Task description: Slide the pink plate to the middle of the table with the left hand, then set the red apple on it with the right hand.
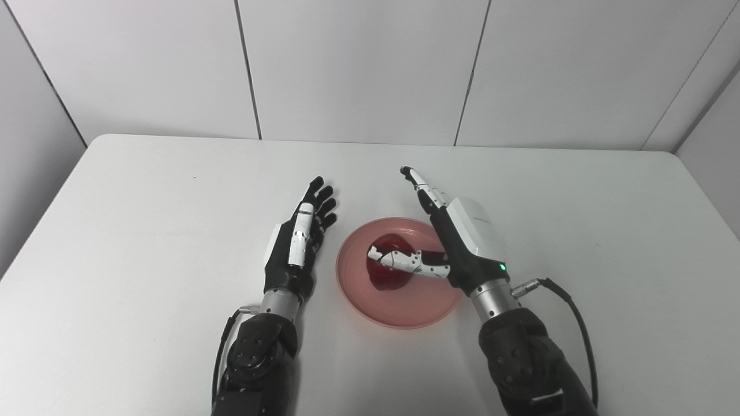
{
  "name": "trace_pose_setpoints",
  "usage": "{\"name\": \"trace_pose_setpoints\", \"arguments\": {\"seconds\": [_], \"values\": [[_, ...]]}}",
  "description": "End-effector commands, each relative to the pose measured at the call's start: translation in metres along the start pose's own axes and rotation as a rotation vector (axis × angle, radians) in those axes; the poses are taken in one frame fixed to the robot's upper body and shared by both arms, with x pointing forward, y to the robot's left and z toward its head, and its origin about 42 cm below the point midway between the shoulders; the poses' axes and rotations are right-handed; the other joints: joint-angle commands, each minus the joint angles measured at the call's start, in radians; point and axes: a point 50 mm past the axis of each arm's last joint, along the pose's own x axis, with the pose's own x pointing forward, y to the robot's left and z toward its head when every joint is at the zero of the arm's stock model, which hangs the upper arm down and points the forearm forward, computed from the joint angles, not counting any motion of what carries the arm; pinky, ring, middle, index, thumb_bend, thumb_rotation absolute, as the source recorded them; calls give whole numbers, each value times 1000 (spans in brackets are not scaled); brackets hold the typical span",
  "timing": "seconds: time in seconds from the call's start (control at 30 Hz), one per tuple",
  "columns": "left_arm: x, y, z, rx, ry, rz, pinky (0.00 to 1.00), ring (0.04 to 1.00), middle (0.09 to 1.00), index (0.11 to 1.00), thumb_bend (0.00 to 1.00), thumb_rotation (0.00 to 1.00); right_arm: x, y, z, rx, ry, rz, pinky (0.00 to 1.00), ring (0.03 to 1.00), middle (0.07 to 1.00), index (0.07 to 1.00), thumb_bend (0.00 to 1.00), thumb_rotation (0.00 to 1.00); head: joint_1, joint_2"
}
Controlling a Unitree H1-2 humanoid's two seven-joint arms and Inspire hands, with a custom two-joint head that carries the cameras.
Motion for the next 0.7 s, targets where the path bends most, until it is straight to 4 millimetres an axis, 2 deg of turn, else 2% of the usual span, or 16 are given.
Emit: {"name": "trace_pose_setpoints", "arguments": {"seconds": [0.0,0.07,0.17,0.33,0.37,0.57,0.67], "values": [[-2,-2,-2,-16,21,1,935,948,945,917,369,1000,4,-21,17,36,-101,-104,790,886,929,942,1000,856,-2,0],[-2,-2,-2,-16,22,4,935,947,944,915,370,1000,3,-26,15,39,-88,-137,798,889,929,941,1000,883,-2,0],[-2,-1,-2,-16,25,1,934,937,936,917,377,1000,0,-35,7,44,-47,-208,796,882,913,928,996,985,-2,-2],[-2,0,-2,-10,24,-1,938,937,936,920,375,1000,-8,-45,-17,92,55,-268,785,876,911,930,977,1000,1,-7],[-2,0,-2,-8,24,-3,941,939,937,921,377,1000,-9,-46,-20,99,65,-274,796,880,910,927,949,1000,1,-7],[-2,1,-1,-8,23,-6,945,940,939,921,385,1000,-19,-39,-42,156,158,-289,794,876,905,921,869,1000,5,-9],[-2,2,0,-12,20,-5,948,942,940,921,387,1000,-22,-33,-51,256,190,-299,819,880,904,911,846,1000,4,-9]]}}
